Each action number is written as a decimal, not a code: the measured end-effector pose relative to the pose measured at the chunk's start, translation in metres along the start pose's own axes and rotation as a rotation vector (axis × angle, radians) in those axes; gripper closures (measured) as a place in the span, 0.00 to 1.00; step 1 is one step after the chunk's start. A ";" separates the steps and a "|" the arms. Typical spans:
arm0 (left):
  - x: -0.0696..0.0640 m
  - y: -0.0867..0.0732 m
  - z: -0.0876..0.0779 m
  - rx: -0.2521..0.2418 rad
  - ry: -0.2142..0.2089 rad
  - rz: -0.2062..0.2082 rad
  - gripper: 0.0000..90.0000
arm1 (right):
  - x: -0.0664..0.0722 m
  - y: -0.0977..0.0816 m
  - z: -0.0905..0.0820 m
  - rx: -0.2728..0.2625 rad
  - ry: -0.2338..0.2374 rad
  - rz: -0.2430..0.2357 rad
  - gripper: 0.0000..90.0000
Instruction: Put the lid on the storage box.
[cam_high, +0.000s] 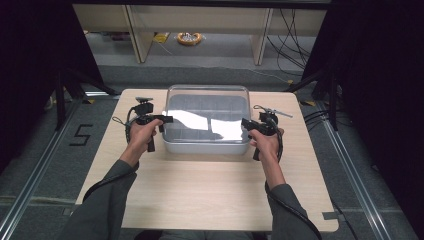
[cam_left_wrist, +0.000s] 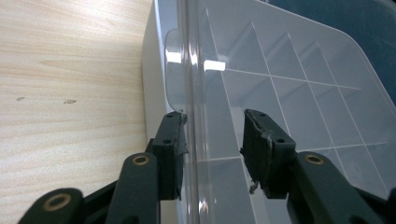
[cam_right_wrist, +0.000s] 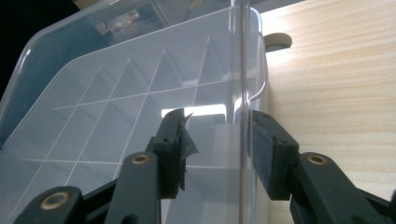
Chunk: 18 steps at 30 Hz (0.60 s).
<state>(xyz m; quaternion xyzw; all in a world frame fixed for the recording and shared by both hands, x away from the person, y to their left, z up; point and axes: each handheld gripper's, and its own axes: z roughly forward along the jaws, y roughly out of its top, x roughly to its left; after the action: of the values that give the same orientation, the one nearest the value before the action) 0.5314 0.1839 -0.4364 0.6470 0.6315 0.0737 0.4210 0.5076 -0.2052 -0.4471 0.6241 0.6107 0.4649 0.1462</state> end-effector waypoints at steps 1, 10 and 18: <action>0.000 0.000 0.000 0.001 0.001 -0.001 0.65 | 0.000 0.000 0.000 0.000 0.001 0.004 0.65; -0.005 0.002 -0.007 0.000 0.009 -0.002 0.64 | 0.001 0.003 -0.005 -0.013 0.008 -0.017 0.66; -0.005 0.000 -0.008 0.000 0.010 -0.009 0.64 | 0.003 0.004 -0.007 -0.016 0.017 -0.021 0.65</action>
<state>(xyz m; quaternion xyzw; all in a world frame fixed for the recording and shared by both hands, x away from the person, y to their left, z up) 0.5255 0.1829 -0.4289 0.6440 0.6363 0.0749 0.4181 0.5043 -0.2062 -0.4392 0.6126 0.6147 0.4735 0.1507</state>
